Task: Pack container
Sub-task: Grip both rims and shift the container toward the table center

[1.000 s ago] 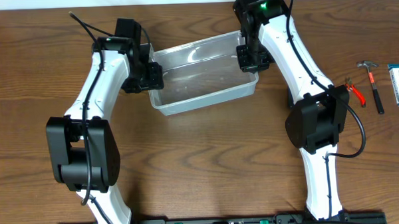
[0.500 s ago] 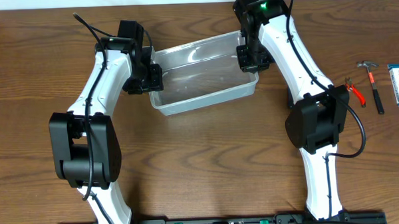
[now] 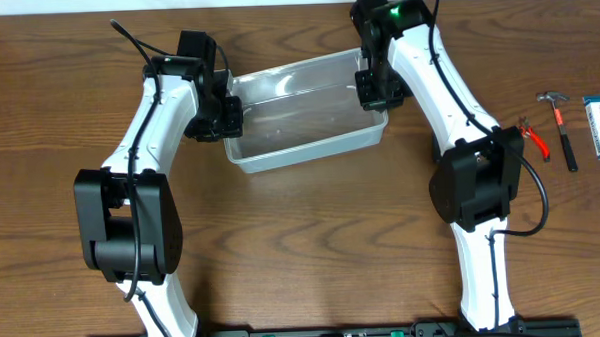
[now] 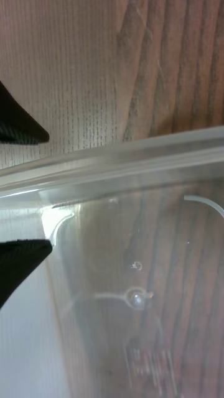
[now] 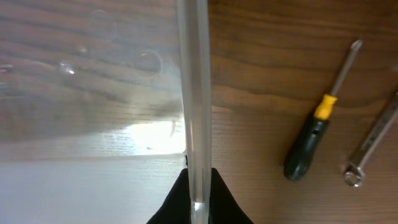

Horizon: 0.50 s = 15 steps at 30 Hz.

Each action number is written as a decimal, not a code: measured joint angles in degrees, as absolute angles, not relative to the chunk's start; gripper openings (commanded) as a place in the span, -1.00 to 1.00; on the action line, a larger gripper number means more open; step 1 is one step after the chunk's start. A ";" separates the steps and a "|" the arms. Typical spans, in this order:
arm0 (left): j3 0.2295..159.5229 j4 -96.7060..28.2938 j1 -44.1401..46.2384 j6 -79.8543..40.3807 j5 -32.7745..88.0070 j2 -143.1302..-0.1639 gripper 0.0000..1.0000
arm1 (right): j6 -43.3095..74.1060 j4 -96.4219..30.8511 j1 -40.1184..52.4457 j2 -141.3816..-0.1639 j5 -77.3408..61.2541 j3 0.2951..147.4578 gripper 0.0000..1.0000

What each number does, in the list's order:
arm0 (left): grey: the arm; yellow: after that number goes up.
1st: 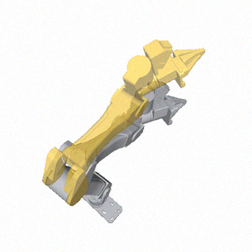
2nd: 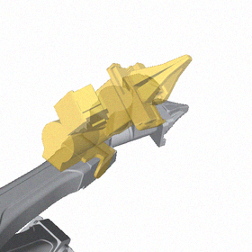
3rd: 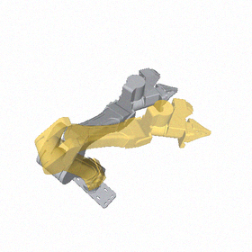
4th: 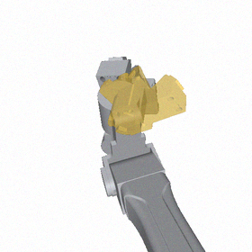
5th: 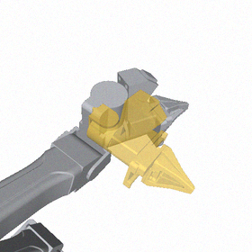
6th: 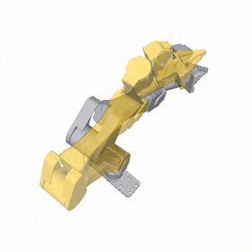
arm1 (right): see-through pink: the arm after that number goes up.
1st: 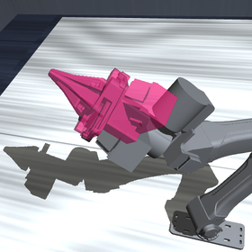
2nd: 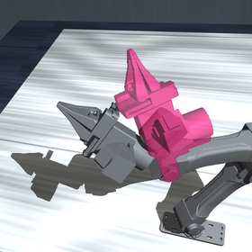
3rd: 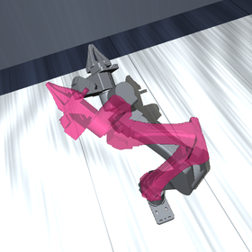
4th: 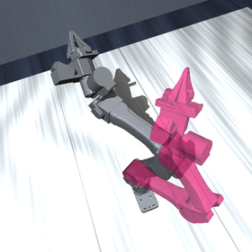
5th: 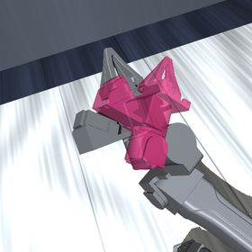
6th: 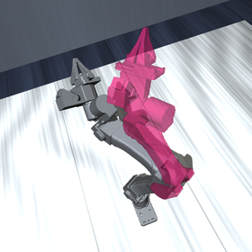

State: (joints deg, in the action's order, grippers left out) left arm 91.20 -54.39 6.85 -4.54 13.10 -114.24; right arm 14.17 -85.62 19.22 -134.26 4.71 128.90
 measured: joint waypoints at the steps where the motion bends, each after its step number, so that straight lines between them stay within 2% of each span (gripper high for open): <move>1: 91.20 -54.39 6.85 -4.54 13.08 -114.24 -0.34 | 14.20 -85.21 19.20 -134.26 4.58 127.98 -0.97; 5: 91.20 -54.39 6.85 -4.49 13.10 -114.24 -0.35 | 14.20 -84.42 19.18 -134.26 4.23 125.71 -0.97; 12: 91.20 -54.39 6.85 -4.58 13.13 -114.24 -0.57 | 14.17 -84.25 19.07 -134.13 3.99 125.49 -0.97; 15: 91.20 -54.41 6.85 -4.49 13.13 -114.24 -0.58 | 14.17 -84.20 18.85 -134.13 3.62 125.47 -0.97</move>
State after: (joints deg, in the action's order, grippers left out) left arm 91.20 -54.41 6.85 -4.49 13.13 -114.24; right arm 14.17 -84.20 18.85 -134.13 3.62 125.47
